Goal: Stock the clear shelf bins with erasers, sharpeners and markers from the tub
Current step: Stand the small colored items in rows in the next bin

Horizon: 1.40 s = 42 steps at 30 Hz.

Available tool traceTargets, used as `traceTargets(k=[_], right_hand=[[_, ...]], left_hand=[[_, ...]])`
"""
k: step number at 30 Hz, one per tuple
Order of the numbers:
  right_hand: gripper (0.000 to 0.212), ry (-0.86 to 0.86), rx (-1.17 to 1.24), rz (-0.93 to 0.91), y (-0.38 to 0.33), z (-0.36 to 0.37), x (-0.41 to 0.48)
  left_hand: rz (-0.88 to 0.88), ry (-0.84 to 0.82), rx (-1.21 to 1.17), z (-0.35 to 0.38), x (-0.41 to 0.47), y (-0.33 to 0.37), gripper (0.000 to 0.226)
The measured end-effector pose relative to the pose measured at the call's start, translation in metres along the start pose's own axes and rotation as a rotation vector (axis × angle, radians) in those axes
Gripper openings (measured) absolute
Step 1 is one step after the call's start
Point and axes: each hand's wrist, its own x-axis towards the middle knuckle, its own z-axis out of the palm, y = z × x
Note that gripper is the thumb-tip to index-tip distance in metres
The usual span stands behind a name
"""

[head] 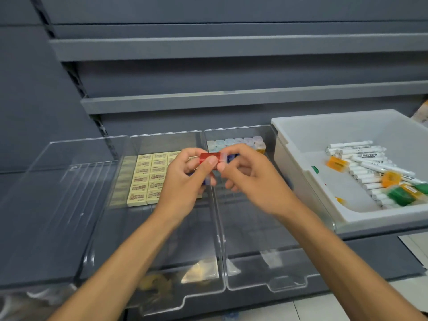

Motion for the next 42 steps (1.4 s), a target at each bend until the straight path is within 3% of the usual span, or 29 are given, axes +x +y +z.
traceTargets(k=[5,10,16,19,22,28,33,38,42], right_hand=[[0.012,-0.031,0.111,0.005,0.000,0.003,-0.007],[0.013,-0.022,0.265,0.094,-0.002,0.005,-0.011],[0.010,0.013,0.331,0.207,-0.001,0.016,-0.004],[0.015,0.025,0.378,0.240,0.002,0.024,0.002],[0.022,0.061,0.403,0.273,0.003,0.030,0.005],[0.037,0.143,0.340,0.270,-0.002,0.024,0.012],[0.016,0.244,0.482,0.251,0.003,0.012,0.028],[0.018,0.190,0.392,0.399,0.034,0.009,0.052],[0.010,0.127,0.133,0.443,0.056,0.013,0.065]], left_hand=[[-0.012,-0.024,0.037,-0.011,-0.006,0.007,0.029],[-0.089,-0.040,-0.092,-0.024,-0.015,-0.001,0.013],[-0.231,-0.060,-0.437,-0.031,-0.013,0.003,0.044],[-0.235,-0.059,-0.467,-0.028,-0.012,0.001,0.044],[-0.219,-0.067,-0.495,-0.026,-0.013,0.001,0.023],[-0.327,-0.068,-0.441,-0.030,-0.014,0.005,0.036],[-0.357,-0.061,-0.400,-0.031,-0.012,0.001,0.033],[-0.381,-0.051,-0.367,-0.035,-0.009,-0.005,0.034],[-0.416,-0.023,-0.392,-0.037,0.000,-0.010,0.032]])
